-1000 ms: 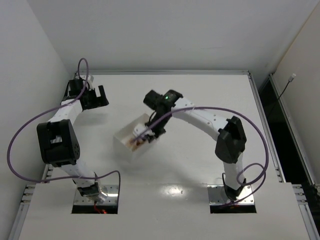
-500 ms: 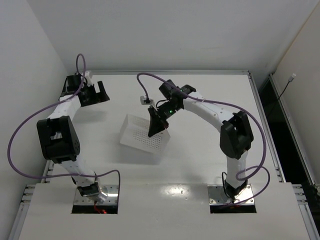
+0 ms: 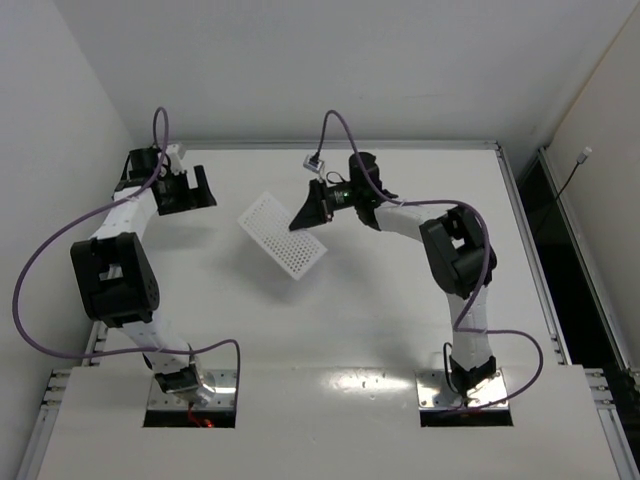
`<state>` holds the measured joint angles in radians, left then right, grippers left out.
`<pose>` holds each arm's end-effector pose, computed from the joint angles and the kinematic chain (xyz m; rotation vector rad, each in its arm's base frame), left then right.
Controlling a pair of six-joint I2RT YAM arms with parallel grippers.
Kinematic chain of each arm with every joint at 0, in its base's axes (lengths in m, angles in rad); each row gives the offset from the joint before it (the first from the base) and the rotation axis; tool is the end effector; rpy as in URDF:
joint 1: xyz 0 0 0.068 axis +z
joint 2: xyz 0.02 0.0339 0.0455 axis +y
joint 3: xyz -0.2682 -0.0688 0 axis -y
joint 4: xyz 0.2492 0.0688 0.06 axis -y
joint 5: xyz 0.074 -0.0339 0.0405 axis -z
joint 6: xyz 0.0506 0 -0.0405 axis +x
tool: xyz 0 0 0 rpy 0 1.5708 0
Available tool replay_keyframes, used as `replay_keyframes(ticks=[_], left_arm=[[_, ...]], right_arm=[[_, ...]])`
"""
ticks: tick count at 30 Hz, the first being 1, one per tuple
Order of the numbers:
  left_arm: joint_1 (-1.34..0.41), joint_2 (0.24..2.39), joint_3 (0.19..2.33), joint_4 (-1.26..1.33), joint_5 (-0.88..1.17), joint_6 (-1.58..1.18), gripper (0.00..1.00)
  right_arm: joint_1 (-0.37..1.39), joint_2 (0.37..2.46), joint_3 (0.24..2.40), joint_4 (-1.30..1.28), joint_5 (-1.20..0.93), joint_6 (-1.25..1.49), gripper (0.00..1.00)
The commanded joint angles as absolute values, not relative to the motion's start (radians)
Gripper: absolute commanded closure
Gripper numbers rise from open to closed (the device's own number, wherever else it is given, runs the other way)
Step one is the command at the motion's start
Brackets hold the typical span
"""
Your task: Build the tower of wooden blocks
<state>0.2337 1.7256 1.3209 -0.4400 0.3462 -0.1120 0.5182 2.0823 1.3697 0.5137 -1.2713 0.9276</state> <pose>0.3880 0.0747 0.2446 -0.2531 2.3668 -0.3596 0.3811 0.2729 0.2123 -0.7235 2.0543 2.0411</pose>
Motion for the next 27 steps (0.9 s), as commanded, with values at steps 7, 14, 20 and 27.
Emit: replay_keyframes(ticks=[7, 14, 20, 27], left_arm=[[0.255, 1.671, 1.358, -0.514, 0.353, -0.029, 0.00], [0.255, 1.690, 1.358, -0.563, 0.334, 0.014, 0.00], [0.255, 1.690, 1.348, -0.595, 0.334, 0.047, 0.00], [0.255, 1.690, 1.339, -0.636, 0.322, 0.080, 0.00]], right_arm=[[0.357, 2.178, 1.330, 0.813, -1.224, 1.368, 1.00], [0.348, 2.187, 1.253, 0.830, -1.132, 1.563, 1.00], [0.440, 2.178, 1.290, 0.957, -1.028, 1.785, 1.00], [0.449, 2.229, 1.336, 1.060, -0.971, 1.878, 1.00]])
